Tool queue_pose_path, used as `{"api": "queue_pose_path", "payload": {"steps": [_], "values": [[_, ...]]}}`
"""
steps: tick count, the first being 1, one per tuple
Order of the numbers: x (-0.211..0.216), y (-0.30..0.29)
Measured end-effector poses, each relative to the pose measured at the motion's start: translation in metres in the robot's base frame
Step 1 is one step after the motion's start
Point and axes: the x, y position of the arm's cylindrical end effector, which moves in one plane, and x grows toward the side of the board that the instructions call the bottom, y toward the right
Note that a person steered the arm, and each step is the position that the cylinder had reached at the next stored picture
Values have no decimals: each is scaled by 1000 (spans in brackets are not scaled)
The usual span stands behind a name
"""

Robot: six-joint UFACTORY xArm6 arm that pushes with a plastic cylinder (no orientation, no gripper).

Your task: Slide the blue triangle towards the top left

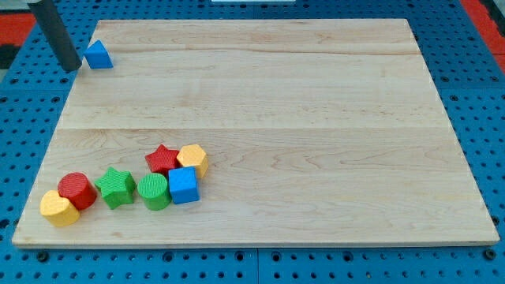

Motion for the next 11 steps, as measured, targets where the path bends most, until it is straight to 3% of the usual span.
{"api": "queue_pose_path", "payload": {"steps": [2,3,4,7,11], "values": [[0,22],[15,3],[32,21],[-33,59],[-64,56]]}}
